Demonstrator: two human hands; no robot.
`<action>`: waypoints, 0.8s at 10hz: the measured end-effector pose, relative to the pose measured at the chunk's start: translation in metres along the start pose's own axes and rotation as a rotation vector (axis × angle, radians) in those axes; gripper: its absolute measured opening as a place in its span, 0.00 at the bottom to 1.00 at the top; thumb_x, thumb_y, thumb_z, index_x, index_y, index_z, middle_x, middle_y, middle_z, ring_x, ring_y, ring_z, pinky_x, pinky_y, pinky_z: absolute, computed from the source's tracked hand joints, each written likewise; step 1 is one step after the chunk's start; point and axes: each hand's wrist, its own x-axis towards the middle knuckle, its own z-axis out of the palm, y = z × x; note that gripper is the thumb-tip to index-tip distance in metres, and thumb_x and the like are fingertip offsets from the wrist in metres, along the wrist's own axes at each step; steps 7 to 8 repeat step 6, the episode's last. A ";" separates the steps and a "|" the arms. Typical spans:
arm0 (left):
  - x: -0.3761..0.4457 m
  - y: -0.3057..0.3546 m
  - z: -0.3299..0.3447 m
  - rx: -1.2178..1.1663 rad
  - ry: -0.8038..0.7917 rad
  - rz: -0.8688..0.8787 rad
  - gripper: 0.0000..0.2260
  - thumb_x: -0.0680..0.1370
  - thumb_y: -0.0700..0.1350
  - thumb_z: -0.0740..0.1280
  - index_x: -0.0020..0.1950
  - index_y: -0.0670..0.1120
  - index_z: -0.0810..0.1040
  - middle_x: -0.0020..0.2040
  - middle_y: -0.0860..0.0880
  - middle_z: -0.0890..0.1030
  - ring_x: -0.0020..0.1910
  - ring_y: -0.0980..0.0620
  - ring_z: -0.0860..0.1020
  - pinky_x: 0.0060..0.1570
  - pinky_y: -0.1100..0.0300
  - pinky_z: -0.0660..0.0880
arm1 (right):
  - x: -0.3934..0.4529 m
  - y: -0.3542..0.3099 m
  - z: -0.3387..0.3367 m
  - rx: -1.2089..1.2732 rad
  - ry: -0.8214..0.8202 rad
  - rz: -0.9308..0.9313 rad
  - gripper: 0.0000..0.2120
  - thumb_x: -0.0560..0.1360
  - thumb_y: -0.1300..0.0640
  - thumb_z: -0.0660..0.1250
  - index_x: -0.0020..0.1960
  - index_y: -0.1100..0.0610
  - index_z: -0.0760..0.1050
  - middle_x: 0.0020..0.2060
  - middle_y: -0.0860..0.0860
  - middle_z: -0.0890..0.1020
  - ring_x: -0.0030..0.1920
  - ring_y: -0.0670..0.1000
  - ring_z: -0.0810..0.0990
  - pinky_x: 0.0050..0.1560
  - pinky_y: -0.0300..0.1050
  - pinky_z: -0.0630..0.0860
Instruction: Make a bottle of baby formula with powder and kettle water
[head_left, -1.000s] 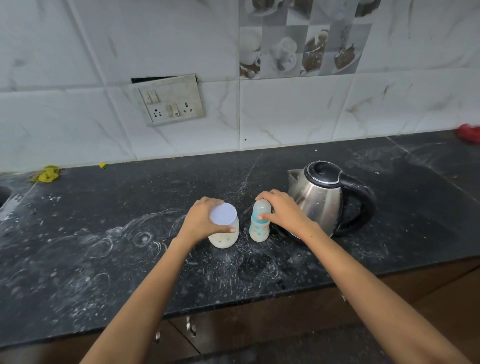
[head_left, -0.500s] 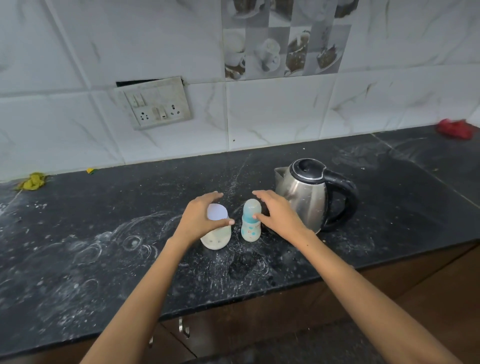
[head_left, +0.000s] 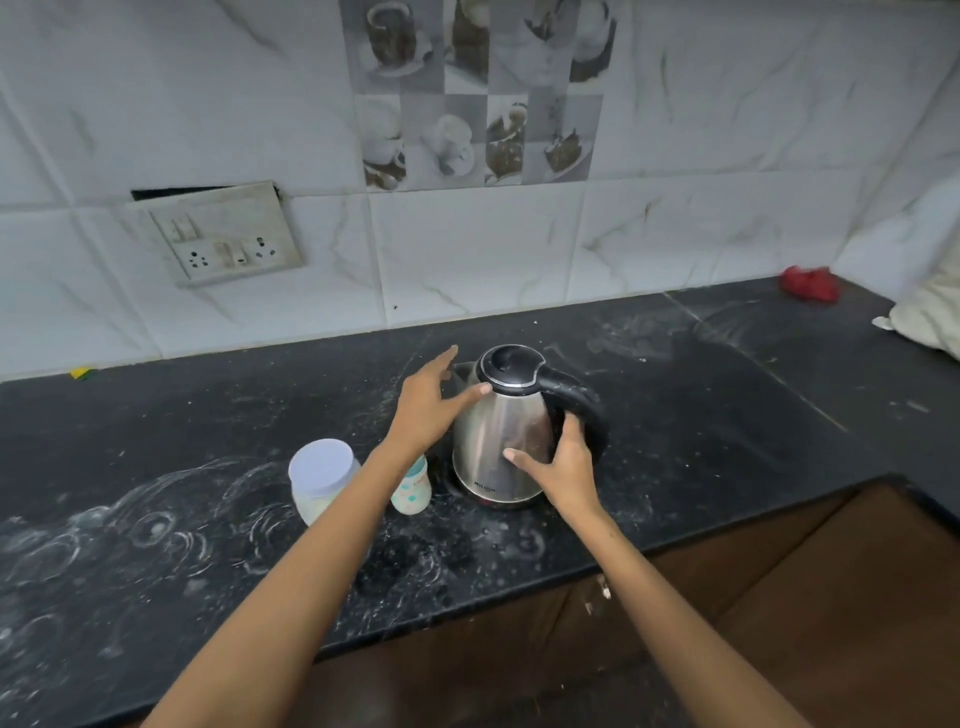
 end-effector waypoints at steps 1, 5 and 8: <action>0.004 -0.004 0.000 0.018 -0.090 0.008 0.31 0.71 0.53 0.74 0.70 0.45 0.70 0.65 0.47 0.77 0.62 0.53 0.75 0.62 0.61 0.69 | -0.004 0.001 0.005 -0.007 0.009 0.023 0.47 0.63 0.48 0.81 0.73 0.63 0.61 0.69 0.58 0.72 0.70 0.56 0.70 0.69 0.54 0.68; 0.013 -0.005 -0.010 0.098 -0.100 0.096 0.24 0.68 0.48 0.77 0.62 0.49 0.78 0.57 0.52 0.82 0.51 0.59 0.78 0.50 0.76 0.70 | -0.008 0.003 0.025 0.001 0.115 0.019 0.47 0.62 0.44 0.79 0.71 0.63 0.63 0.67 0.60 0.75 0.67 0.59 0.74 0.66 0.55 0.72; 0.007 -0.004 -0.008 0.091 -0.096 0.116 0.25 0.69 0.47 0.76 0.65 0.47 0.75 0.59 0.51 0.81 0.53 0.57 0.77 0.59 0.61 0.74 | -0.017 -0.003 0.028 0.050 0.069 -0.017 0.47 0.67 0.49 0.78 0.75 0.64 0.56 0.73 0.61 0.65 0.74 0.58 0.64 0.73 0.52 0.63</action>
